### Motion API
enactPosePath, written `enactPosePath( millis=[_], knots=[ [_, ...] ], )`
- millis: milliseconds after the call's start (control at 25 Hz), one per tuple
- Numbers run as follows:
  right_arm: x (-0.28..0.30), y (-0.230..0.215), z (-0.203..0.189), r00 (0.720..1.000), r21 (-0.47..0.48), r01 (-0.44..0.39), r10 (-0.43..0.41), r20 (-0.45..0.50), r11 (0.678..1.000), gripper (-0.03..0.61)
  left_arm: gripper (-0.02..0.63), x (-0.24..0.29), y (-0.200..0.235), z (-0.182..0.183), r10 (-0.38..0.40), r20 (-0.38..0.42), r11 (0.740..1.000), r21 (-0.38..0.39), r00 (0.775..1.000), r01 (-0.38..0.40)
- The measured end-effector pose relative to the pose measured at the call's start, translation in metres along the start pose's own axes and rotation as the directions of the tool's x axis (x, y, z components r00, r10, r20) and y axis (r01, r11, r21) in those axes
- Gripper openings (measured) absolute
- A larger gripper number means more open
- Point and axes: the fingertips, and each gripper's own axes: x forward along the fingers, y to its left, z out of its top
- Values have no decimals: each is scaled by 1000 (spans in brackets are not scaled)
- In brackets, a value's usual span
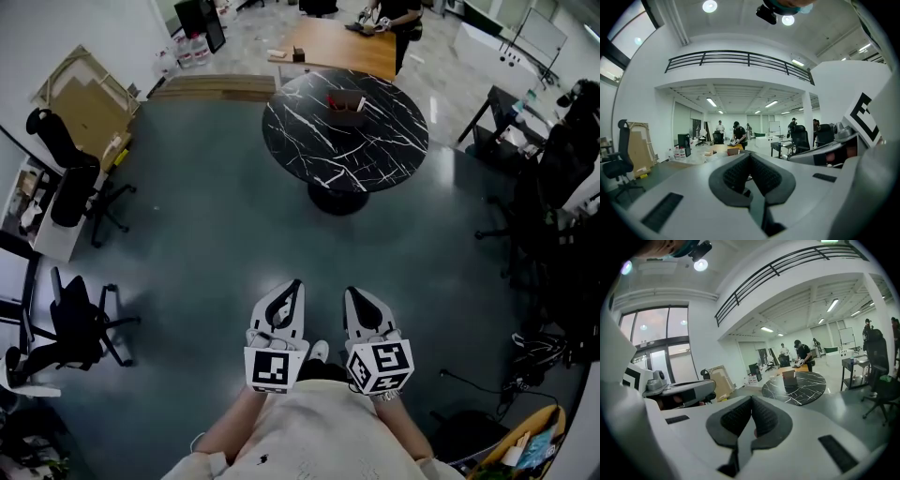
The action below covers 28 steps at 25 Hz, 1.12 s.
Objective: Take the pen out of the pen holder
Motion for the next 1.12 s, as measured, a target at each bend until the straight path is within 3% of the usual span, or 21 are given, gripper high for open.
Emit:
enactPosePath(
  millis=[320, 800, 1120],
  knots=[
    [60, -41, 20, 999, 9, 46, -46, -10, 999, 17, 11, 78, 22, -3, -67, -23, 998, 5, 997, 67],
    [215, -59, 80, 996, -22, 88, -89, -20, 996, 17, 11, 223, 123, 14, -137, -7, 991, -13, 991, 137],
    [280, -67, 107, 992, -15, 127, -127, -12, 992, 17, 11, 278, 168, 26, -176, 4, 984, -9, 984, 176]
  ],
)
